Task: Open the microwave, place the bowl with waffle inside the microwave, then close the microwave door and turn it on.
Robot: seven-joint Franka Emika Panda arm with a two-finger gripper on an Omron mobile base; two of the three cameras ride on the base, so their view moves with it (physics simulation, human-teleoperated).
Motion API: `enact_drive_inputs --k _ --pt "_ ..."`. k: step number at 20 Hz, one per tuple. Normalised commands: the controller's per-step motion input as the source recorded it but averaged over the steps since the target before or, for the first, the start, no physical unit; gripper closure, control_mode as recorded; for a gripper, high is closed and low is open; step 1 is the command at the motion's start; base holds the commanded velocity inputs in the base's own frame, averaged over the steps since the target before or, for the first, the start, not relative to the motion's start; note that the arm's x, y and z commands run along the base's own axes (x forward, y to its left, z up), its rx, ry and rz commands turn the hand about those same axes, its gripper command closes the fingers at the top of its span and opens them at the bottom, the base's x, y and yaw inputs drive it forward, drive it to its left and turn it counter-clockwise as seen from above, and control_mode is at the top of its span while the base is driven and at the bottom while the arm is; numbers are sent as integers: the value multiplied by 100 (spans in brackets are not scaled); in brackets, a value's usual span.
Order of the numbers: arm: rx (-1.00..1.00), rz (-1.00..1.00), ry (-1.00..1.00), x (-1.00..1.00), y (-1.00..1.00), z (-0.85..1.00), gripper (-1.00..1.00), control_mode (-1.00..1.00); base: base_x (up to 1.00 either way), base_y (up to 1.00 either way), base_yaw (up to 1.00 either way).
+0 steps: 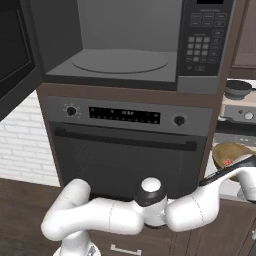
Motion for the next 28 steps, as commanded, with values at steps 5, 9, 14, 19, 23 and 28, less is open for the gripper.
enact_drive_inputs --k 5,9,14,19,23,28 --pt "0 5 -3 -30 7 18 100 -100 0 0 0" --pt "0 -8 1 -50 -2 36 100 -100 0 0 0" --pt "0 -32 2 -74 -20 20 100 -100 0 0 0" --pt "0 -5 -2 -100 -7 3 100 -100 0 0 0" --pt "-2 5 -3 -100 1 0 100 -100 0 0 0" --pt "-1 9 -23 -100 23 0 100 -100 0 0 0"
